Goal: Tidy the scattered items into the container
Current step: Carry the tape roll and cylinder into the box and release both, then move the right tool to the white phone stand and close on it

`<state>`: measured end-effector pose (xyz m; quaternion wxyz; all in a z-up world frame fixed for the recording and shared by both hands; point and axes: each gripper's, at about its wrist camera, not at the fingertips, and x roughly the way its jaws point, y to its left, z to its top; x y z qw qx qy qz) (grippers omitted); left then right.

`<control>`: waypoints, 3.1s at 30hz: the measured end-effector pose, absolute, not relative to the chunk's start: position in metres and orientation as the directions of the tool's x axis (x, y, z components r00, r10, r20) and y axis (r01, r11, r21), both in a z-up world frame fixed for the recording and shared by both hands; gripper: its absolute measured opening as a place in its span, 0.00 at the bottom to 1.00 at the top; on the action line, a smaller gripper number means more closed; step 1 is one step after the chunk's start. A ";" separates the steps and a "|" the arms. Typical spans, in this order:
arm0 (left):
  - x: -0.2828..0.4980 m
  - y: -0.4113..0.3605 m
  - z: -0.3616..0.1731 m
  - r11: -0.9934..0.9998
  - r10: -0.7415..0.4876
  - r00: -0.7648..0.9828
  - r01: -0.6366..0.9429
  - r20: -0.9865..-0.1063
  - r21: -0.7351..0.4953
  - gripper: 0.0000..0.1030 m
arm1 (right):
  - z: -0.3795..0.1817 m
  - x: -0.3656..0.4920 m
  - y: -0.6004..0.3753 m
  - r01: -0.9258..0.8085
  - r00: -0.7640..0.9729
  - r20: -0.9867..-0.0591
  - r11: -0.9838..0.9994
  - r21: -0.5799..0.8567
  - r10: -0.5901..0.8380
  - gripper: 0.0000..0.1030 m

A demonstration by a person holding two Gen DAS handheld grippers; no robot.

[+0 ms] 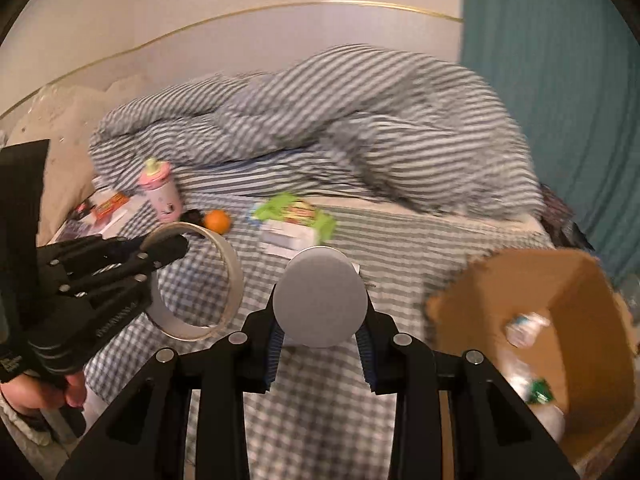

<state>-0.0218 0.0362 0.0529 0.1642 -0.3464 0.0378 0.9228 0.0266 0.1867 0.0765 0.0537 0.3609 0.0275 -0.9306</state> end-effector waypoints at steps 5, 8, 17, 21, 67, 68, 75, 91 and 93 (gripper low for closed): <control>-0.013 0.120 0.061 -0.891 0.384 -0.660 -0.449 -0.646 -0.072 0.12 | 0.088 0.055 0.257 -0.008 -0.738 -0.674 -1.000 -0.018 0.018 0.31; -0.007 0.163 0.067 -0.860 0.427 -0.640 -0.505 -0.639 -0.068 0.12 | 0.095 0.070 0.301 -0.090 -0.739 -0.669 -0.996 -0.016 0.077 0.31; -0.006 0.259 0.055 -0.804 0.471 -0.573 -0.592 -0.671 -0.058 0.12 | 0.080 0.087 0.397 -0.247 -0.702 -0.694 -0.969 0.023 0.162 0.31; -0.008 0.285 0.037 -0.793 0.457 -0.552 -0.608 -0.698 -0.039 0.12 | 0.064 0.083 0.419 -0.267 -0.682 -0.715 -0.963 0.044 0.157 0.31; 0.022 -0.071 0.037 -0.998 0.053 -0.748 -0.062 -0.661 -0.009 0.90 | 0.060 0.028 0.180 -0.013 -0.725 -0.687 -0.995 0.099 -0.058 0.59; 0.021 -0.080 0.033 -0.999 0.046 -0.745 -0.049 -0.666 -0.014 0.90 | 0.058 0.025 0.175 -0.006 -0.721 -0.690 -0.995 0.096 -0.063 0.59; -0.005 -0.116 -0.012 -1.000 0.001 -0.692 0.019 -0.722 -0.020 0.90 | 0.030 -0.007 0.138 0.036 -0.676 -0.733 -0.997 0.067 -0.073 0.59; -0.068 -0.138 -0.090 -0.999 0.007 -0.617 0.030 -0.787 -0.032 0.90 | -0.053 -0.077 0.133 0.034 -0.560 -0.823 -0.996 0.087 -0.091 0.59; -0.078 -0.142 -0.094 -0.999 0.004 -0.616 0.033 -0.787 -0.030 0.90 | -0.059 -0.086 0.131 0.044 -0.554 -0.826 -0.994 0.096 -0.104 0.59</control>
